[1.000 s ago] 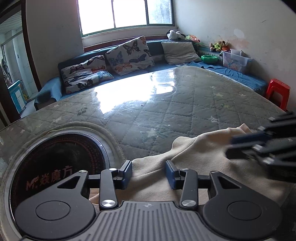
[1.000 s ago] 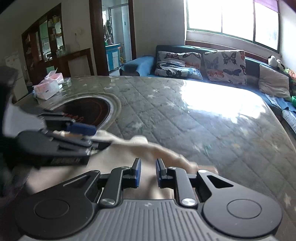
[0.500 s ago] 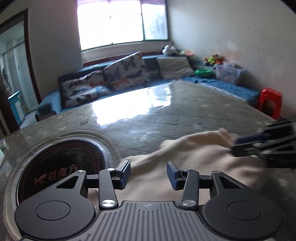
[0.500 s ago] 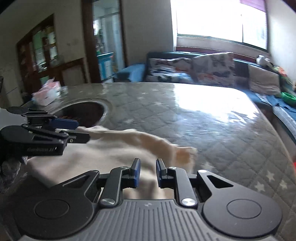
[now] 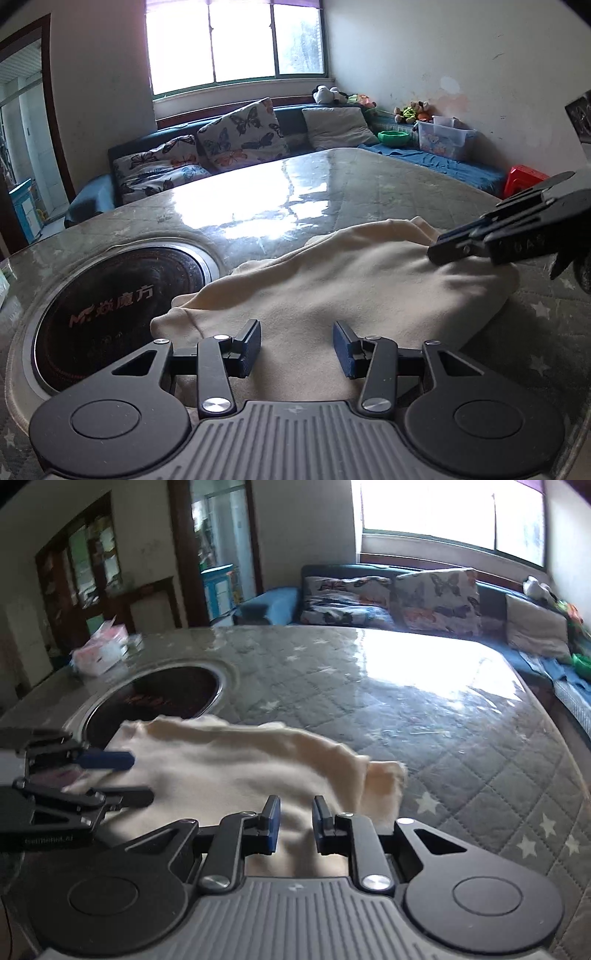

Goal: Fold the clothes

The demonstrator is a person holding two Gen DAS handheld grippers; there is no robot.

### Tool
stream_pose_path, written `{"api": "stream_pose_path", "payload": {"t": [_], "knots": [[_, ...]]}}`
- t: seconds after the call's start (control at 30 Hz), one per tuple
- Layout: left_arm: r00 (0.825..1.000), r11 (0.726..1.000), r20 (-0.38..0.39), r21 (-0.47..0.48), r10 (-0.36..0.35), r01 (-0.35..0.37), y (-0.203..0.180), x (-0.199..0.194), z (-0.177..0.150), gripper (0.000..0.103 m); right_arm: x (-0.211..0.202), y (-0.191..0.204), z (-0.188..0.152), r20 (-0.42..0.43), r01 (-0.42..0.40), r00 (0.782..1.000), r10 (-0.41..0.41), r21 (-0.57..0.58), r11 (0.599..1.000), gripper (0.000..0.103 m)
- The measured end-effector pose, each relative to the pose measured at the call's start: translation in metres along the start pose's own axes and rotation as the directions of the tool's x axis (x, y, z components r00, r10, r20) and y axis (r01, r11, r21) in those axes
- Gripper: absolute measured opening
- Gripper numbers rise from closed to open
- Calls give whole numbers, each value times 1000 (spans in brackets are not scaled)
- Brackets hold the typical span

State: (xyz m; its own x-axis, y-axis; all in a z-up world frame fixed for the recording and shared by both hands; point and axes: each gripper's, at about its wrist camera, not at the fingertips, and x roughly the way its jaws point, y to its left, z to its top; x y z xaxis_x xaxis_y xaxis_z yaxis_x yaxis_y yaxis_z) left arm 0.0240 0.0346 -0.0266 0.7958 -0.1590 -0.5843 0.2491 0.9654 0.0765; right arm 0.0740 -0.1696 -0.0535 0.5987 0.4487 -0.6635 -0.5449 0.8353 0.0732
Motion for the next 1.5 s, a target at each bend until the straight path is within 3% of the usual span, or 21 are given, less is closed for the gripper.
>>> {"api": "stream_pose_path", "payload": {"t": [0.3, 0.7, 0.9, 1.13, 1.37, 1.5], "knots": [[1000, 1000, 7, -29, -1, 2, 10, -10, -23, 47, 0, 10, -22, -3, 32, 999, -32, -38, 999, 17], [994, 992, 6, -50, -112, 112, 7, -17, -19, 48, -34, 8, -50, 0, 60, 998, -60, 35, 998, 17], [998, 993, -12, -99, -66, 64, 28, -1, 0, 48, -32, 2, -35, 26, 61, 998, -63, 71, 996, 17], [998, 992, -26, -115, -50, 47, 35, 17, 11, 48, 3, -14, -11, 37, 87, 995, -91, 92, 992, 17], [998, 991, -20, -114, -65, 63, 30, 32, 27, 45, 15, -26, -11, 33, 110, 993, -116, 139, 984, 17], [998, 994, -46, -103, -35, 30, 28, 49, 29, 44, 11, -23, -14, 33, 105, 993, -110, 120, 987, 18]]}}
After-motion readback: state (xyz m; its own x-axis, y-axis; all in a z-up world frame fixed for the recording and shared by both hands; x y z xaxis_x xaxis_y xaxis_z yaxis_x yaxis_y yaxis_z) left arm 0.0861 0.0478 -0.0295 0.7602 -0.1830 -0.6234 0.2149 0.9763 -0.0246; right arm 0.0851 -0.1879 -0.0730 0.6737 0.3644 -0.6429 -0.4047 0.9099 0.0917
